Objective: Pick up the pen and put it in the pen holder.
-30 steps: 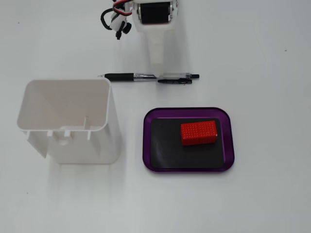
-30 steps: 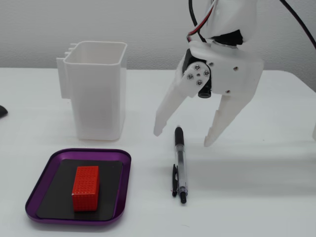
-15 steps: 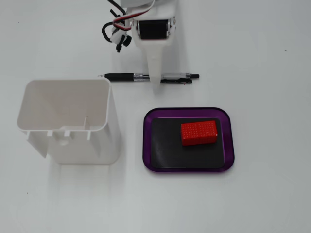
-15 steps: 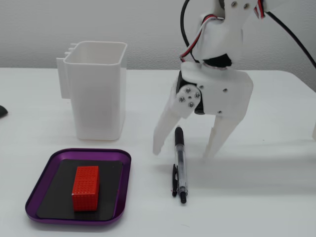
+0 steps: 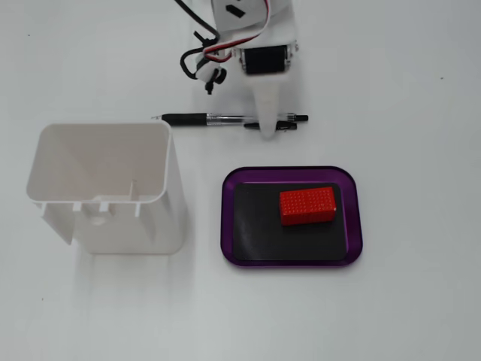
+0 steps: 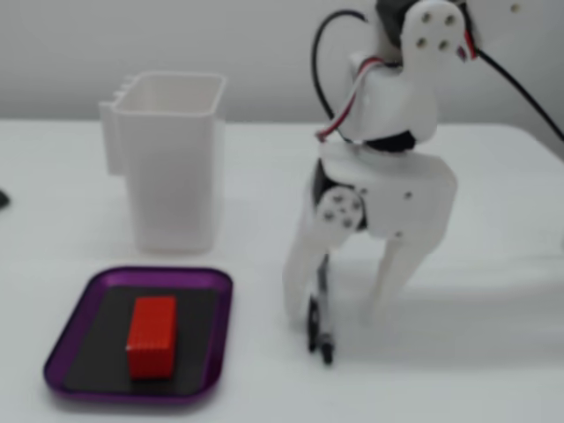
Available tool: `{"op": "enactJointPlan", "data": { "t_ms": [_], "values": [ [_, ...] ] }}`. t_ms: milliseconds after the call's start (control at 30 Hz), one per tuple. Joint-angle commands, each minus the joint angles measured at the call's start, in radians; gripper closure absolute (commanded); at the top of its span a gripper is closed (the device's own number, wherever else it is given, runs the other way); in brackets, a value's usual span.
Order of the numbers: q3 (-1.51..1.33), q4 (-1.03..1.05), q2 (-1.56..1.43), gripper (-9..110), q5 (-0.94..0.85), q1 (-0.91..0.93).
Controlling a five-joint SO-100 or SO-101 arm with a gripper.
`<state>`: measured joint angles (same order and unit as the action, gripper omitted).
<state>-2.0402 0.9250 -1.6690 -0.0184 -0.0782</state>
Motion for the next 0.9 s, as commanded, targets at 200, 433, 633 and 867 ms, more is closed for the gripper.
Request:
{"op": "enactJointPlan", "data": {
  "t_ms": [200,433,633,867],
  "values": [
    [0.006,-0.011,-0.006,99,-0.012,-0.021],
    [0.006,-0.011,-0.006,102,-0.040,-0.023],
    [0.020,0.026,-0.031,102,-0.040,-0.040],
    [0.235,0.250,-0.250,102,-0.080,-0.025]
  ]
}}
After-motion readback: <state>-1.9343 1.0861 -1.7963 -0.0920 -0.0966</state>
